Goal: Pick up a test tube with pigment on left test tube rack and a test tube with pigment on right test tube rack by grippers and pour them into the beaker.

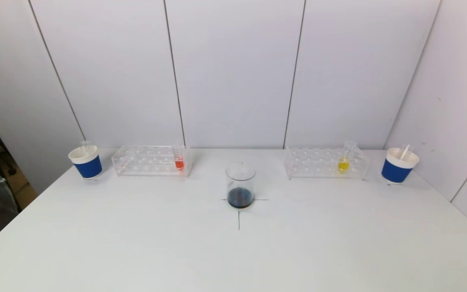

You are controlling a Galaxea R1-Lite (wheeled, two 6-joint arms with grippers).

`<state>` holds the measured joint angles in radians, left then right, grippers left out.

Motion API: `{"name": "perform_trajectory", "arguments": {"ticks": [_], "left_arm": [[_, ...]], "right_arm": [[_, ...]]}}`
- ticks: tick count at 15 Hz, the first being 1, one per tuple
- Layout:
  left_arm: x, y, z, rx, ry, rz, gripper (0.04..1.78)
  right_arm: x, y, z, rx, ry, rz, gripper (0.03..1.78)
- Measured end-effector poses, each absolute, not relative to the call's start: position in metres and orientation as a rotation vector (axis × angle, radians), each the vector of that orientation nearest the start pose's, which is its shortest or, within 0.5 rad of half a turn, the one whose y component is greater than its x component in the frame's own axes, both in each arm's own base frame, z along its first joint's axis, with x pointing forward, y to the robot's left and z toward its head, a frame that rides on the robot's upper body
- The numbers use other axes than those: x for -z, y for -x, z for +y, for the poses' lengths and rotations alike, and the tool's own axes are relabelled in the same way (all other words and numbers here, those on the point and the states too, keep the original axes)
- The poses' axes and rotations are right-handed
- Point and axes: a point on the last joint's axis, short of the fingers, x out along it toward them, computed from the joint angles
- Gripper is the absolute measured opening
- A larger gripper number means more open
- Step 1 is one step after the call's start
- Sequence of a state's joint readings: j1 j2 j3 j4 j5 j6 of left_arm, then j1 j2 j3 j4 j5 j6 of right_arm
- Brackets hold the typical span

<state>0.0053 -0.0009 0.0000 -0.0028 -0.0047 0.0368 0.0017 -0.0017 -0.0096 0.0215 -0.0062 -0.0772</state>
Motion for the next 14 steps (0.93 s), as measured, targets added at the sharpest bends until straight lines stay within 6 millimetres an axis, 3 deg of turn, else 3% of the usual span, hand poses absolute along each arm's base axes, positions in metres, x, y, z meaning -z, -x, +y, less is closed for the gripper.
{"name": "perform_trajectory", "arguments": {"ticks": [14], "left_arm": [[-0.0757, 0.0229, -0.0002, -0.001, -0.036, -0.004, 1.78]], "right_arm": [[-0.0769, 0.023, -0.0003, 0.011, 0.011, -0.014, 1.77]]}}
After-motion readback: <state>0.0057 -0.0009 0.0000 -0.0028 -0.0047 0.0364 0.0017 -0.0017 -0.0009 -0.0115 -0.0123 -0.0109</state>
